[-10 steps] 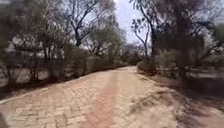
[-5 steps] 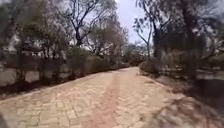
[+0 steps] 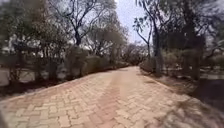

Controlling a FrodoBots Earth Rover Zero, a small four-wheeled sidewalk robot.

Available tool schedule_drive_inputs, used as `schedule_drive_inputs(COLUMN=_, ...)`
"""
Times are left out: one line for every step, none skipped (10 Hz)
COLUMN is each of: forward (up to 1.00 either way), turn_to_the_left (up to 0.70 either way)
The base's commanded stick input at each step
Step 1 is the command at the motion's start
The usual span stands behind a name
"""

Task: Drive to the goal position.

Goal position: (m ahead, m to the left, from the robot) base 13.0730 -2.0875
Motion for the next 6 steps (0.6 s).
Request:
schedule_drive_inputs(forward=1.0, turn_to_the_left=0.0)
schedule_drive_inputs(forward=1.0, turn_to_the_left=0.0)
schedule_drive_inputs(forward=1.0, turn_to_the_left=0.0)
schedule_drive_inputs(forward=1.0, turn_to_the_left=0.0)
schedule_drive_inputs(forward=1.0, turn_to_the_left=0.0)
schedule_drive_inputs(forward=1.0, turn_to_the_left=0.0)
